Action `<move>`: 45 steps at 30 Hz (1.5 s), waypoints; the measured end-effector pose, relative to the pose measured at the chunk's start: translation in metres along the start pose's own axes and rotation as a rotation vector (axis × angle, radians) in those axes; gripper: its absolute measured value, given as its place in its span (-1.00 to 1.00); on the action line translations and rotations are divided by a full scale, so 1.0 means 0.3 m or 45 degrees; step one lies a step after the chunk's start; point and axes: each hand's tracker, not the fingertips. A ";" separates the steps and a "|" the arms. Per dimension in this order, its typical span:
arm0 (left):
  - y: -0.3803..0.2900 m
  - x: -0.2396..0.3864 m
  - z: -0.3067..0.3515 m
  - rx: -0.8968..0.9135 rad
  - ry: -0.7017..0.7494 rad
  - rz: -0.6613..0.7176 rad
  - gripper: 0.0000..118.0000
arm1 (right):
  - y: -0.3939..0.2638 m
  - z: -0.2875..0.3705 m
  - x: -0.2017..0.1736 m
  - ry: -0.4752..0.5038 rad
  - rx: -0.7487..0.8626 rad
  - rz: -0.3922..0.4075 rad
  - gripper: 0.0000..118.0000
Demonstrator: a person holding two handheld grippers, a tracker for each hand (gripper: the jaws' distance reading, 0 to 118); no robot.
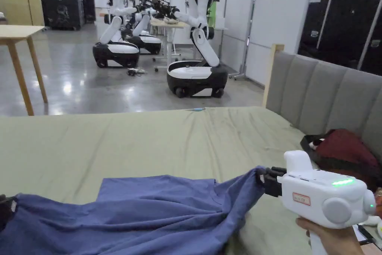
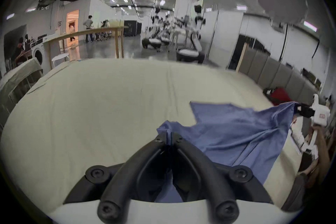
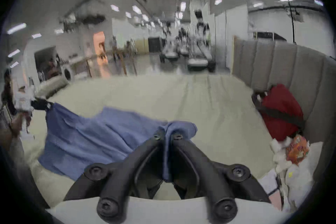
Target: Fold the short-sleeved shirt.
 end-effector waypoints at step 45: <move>1.030 0.039 0.003 0.549 0.205 -0.220 -0.97 | 1.166 -0.490 -0.468 -0.110 0.484 0.139 -0.91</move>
